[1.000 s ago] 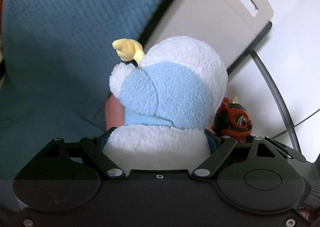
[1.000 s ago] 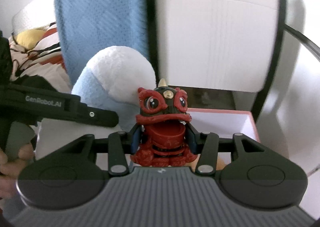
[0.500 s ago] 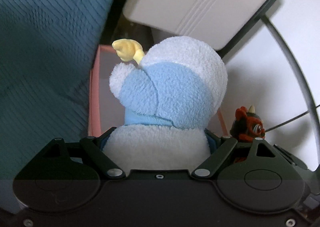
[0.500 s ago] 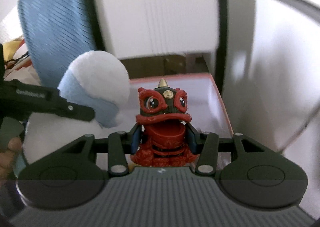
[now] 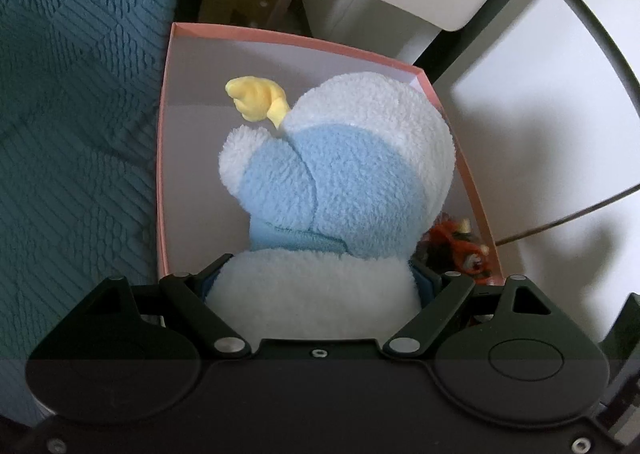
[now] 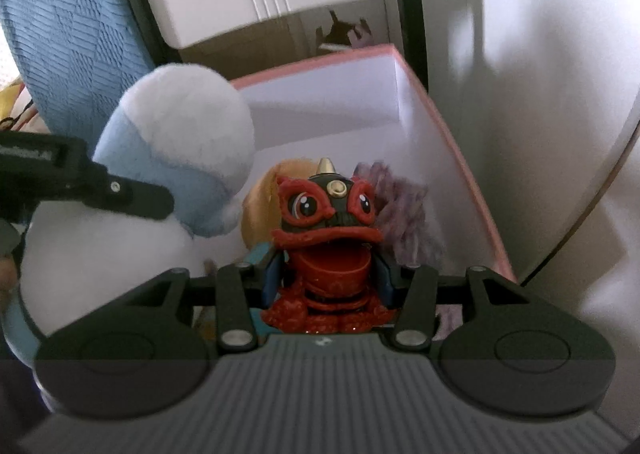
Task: Organize objects
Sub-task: 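Lower the plush into the box and open the left tool while the right tool releases the red toy, then withdraw both open tools up and away from the pink box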
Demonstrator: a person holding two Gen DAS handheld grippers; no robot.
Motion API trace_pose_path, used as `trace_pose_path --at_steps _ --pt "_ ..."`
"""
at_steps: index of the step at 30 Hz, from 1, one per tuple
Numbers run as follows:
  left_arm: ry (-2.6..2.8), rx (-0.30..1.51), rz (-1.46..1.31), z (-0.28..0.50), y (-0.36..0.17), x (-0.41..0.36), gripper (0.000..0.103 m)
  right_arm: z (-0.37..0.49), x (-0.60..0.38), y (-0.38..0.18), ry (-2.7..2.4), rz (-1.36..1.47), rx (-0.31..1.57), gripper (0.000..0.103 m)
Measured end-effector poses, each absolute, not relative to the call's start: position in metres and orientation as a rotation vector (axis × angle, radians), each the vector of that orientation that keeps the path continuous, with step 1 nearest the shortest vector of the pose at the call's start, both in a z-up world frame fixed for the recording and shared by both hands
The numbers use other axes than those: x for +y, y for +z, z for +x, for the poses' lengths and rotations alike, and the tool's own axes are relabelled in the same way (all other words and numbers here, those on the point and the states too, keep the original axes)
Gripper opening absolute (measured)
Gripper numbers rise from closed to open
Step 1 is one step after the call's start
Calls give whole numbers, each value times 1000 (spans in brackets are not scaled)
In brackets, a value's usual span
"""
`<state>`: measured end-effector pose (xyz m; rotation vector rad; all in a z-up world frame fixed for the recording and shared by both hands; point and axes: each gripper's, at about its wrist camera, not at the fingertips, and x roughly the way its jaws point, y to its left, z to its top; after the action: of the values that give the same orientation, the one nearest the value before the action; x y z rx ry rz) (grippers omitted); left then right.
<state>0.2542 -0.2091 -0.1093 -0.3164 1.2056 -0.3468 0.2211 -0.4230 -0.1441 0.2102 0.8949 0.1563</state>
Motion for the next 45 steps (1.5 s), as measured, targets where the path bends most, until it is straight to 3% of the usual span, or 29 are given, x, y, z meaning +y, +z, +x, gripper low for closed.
trace_pose_path --at_steps 4,6,20,25,31,45 --pt "-371 1198 -316 256 -105 -207 88 223 -423 -143 151 240 888 57" --pt "-378 1172 -332 257 -98 -204 97 225 -425 -136 143 262 882 58" --pt "-409 1001 -239 231 6 -179 97 183 -406 9 189 254 657 58" --pt "-421 949 -197 215 43 -170 97 163 -391 37 199 224 640 58" --pt "-471 918 -195 191 63 -157 97 142 -384 42 203 274 655 58" --pt "-508 874 -173 137 52 -149 98 93 -375 15 158 327 689 58"
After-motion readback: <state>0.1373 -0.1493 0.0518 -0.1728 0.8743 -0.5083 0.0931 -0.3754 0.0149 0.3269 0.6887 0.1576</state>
